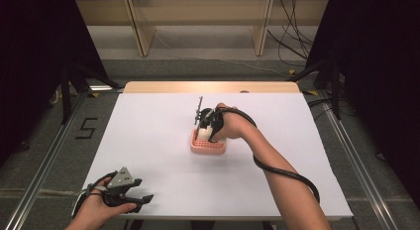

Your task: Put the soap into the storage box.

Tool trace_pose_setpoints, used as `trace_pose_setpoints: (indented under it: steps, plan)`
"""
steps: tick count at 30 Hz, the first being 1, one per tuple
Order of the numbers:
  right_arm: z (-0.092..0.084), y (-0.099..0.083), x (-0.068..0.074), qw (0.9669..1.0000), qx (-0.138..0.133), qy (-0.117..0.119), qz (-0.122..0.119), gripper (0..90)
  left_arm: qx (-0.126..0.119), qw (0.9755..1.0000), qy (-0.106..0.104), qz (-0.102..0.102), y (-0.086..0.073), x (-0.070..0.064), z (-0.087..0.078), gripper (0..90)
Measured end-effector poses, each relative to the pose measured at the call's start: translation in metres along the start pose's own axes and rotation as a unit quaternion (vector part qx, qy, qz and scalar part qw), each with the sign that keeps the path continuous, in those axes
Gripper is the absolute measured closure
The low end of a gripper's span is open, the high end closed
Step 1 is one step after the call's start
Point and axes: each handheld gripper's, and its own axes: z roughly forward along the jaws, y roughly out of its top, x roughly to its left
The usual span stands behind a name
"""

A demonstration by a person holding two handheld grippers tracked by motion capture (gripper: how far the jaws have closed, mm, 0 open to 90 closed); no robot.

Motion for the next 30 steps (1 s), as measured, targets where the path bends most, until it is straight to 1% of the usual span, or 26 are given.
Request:
trace_pose_setpoints:
  steps: [1,2,3,4,5,6,7,9,10,11,12,13,14,15,17,18,19,20,21,22,23,24,25,27,28,30]
  plan:
    - [0.000,0.001,0.001,1.0000,0.004,-0.001,0.005,50.5,-0.001,0.9999,-0.003,0.016,0.001,0.001,-0.001,30.3]
    - [0.002,0.000,0.001,0.9999,0.001,-0.003,0.013,50.5,-0.002,0.9999,-0.002,0.014,0.001,0.001,-0.001,30.3]
    - [0.003,0.000,-0.001,1.0000,-0.003,0.000,-0.001,50.5,-0.003,0.9999,-0.002,0.012,0.001,0.000,-0.001,30.3]
    - [0.004,0.001,-0.002,0.9999,-0.003,-0.007,-0.008,50.5,-0.002,0.9999,-0.003,0.012,0.000,0.001,-0.001,30.3]
    - [0.006,0.001,-0.002,1.0000,0.000,-0.004,-0.008,50.5,-0.002,0.9997,0.010,0.024,0.001,0.002,0.000,30.2]
    - [0.007,0.001,-0.002,1.0000,-0.003,-0.003,-0.005,50.5,-0.002,0.9995,0.010,0.031,0.001,0.003,0.000,30.2]
    - [0.007,0.001,-0.002,1.0000,0.002,0.002,0.004,50.5,-0.002,0.9995,0.008,0.030,0.001,0.003,0.000,30.3]
    - [0.009,0.003,0.000,0.9998,0.001,0.002,0.018,50.5,0.000,0.9996,0.004,0.027,0.001,0.003,0.000,30.2]
    - [0.009,0.003,0.000,0.9999,-0.001,0.003,0.014,50.5,-0.001,0.9996,0.005,0.028,0.001,0.003,0.000,30.3]
    - [0.010,0.004,0.000,0.9999,-0.003,0.004,0.015,50.5,-0.001,0.9996,0.006,0.028,0.001,0.003,0.000,30.2]
    - [0.011,0.004,0.000,0.9999,-0.003,0.001,0.016,50.5,0.000,1.0000,0.000,0.003,0.000,0.000,0.000,30.3]
    - [0.012,0.004,-0.001,0.9999,-0.005,0.002,0.015,50.5,0.000,1.0000,-0.002,-0.001,0.000,0.000,0.000,30.3]
    - [0.012,0.004,-0.001,0.9998,-0.004,0.001,0.018,50.5,-0.003,0.9998,0.000,0.019,0.001,0.002,-0.001,30.2]
    - [0.013,0.004,-0.001,0.9999,-0.004,0.000,0.016,50.5,-0.004,0.9997,0.003,0.023,0.001,0.002,-0.001,30.2]
    - [0.015,0.005,-0.002,0.9999,0.002,0.000,0.011,50.5,-0.004,0.9998,0.002,0.021,0.001,0.002,-0.001,30.2]
    - [0.015,0.004,-0.003,1.0000,0.003,-0.003,0.003,50.5,-0.005,0.9998,0.002,0.020,0.001,0.002,-0.001,30.3]
    - [0.016,0.004,-0.006,0.9999,0.002,-0.004,-0.014,50.5,-0.005,0.9998,0.002,0.022,0.001,0.002,-0.001,30.2]
    - [0.016,0.004,-0.005,1.0000,0.000,-0.005,-0.004,50.5,-0.005,0.9997,0.002,0.022,0.001,0.002,-0.001,30.3]
    - [0.017,0.005,-0.005,1.0000,-0.002,-0.003,0.001,50.5,-0.005,0.9997,0.002,0.022,0.001,0.002,-0.001,30.3]
    - [0.018,0.005,-0.006,1.0000,0.000,-0.003,-0.005,50.5,-0.005,0.9998,0.003,0.022,0.001,0.002,-0.001,30.3]
    - [0.018,0.006,-0.004,0.9999,0.009,-0.006,0.001,50.5,-0.005,0.9997,0.003,0.022,0.001,0.002,-0.001,30.3]
    - [0.020,0.006,-0.005,1.0000,0.004,-0.005,-0.001,50.5,-0.005,0.9997,0.003,0.023,0.001,0.002,-0.001,30.3]
    - [0.020,0.006,-0.005,1.0000,0.006,-0.005,-0.001,50.5,-0.005,0.9997,0.003,0.023,0.001,0.002,-0.001,30.3]
    - [0.022,0.007,-0.007,0.9999,0.001,-0.005,-0.016,50.5,-0.005,0.9997,0.003,0.022,0.001,0.002,-0.001,30.3]
    - [0.022,0.007,-0.006,1.0000,0.007,-0.003,-0.003,50.5,-0.005,0.9997,0.003,0.022,0.001,0.002,-0.001,30.3]
    - [0.024,0.007,-0.005,1.0000,0.006,0.001,0.008,50.5,-0.005,0.9997,0.003,0.023,0.001,0.002,-0.001,30.2]
